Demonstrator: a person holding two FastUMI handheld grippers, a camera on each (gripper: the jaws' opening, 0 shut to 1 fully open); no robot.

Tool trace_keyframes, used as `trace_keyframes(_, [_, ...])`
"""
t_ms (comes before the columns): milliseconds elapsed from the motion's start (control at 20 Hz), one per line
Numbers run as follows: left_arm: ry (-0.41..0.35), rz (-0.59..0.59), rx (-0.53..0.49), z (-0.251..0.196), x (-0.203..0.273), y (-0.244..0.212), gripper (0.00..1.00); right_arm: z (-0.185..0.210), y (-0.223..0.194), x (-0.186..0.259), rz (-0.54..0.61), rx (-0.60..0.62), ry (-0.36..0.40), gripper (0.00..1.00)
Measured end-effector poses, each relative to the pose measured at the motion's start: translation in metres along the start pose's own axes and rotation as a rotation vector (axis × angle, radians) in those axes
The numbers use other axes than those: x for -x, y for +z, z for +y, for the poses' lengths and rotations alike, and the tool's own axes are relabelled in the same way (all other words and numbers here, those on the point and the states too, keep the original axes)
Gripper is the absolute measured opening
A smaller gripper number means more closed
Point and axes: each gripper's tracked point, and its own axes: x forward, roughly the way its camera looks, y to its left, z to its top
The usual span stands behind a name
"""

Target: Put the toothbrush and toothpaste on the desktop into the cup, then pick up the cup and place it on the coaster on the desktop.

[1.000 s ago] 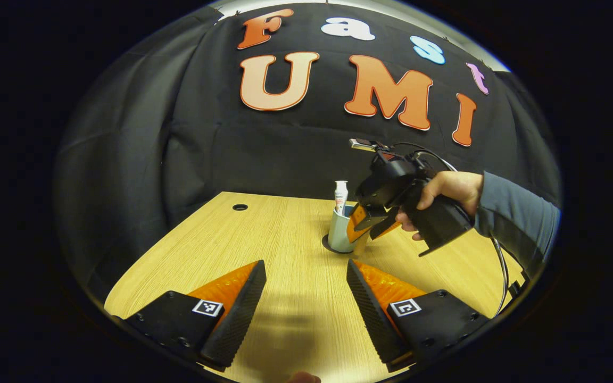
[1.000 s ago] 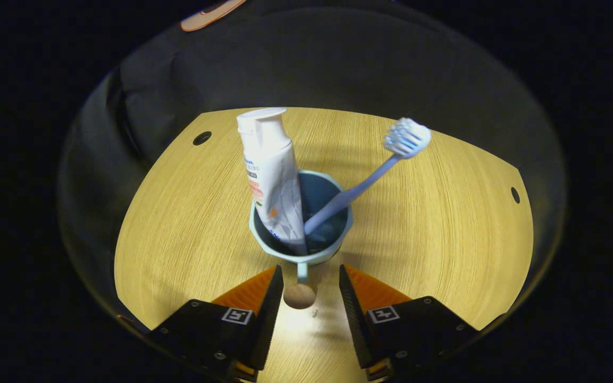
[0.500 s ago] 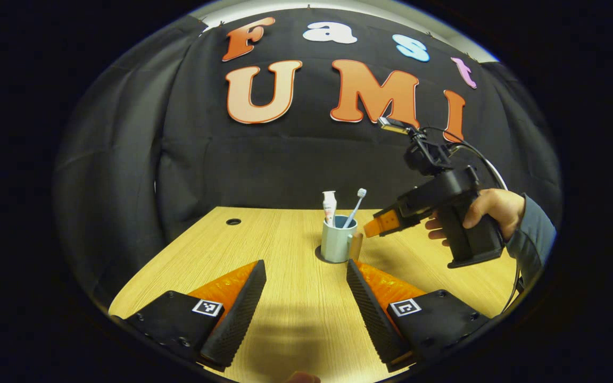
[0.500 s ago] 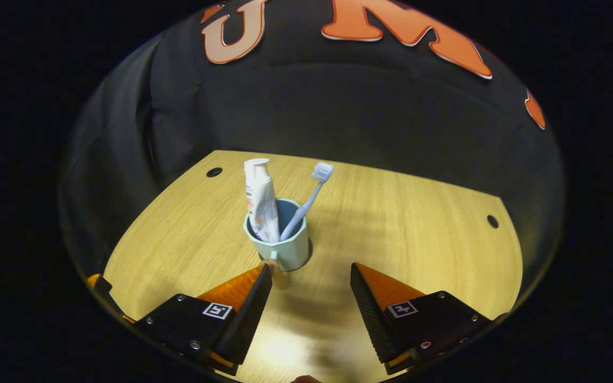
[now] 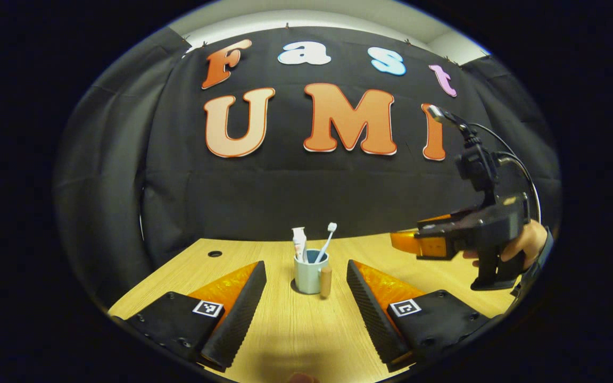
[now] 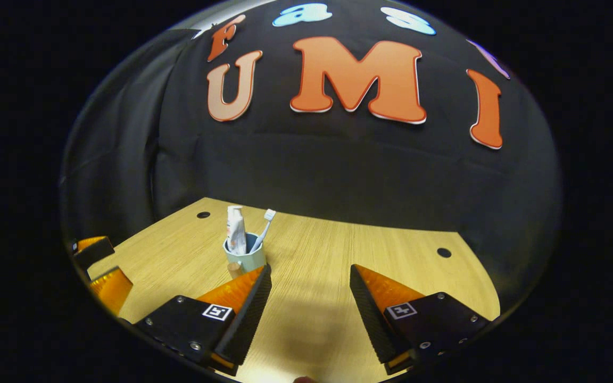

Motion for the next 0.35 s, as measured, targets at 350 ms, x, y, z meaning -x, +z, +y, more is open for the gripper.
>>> trace_keyframes(350, [-0.021, -0.120, -0.012, -0.030, 0.002, 0.030, 0.98, -0.029, 0.008, 0.059, -0.188, -0.025, -0.029, 0.90])
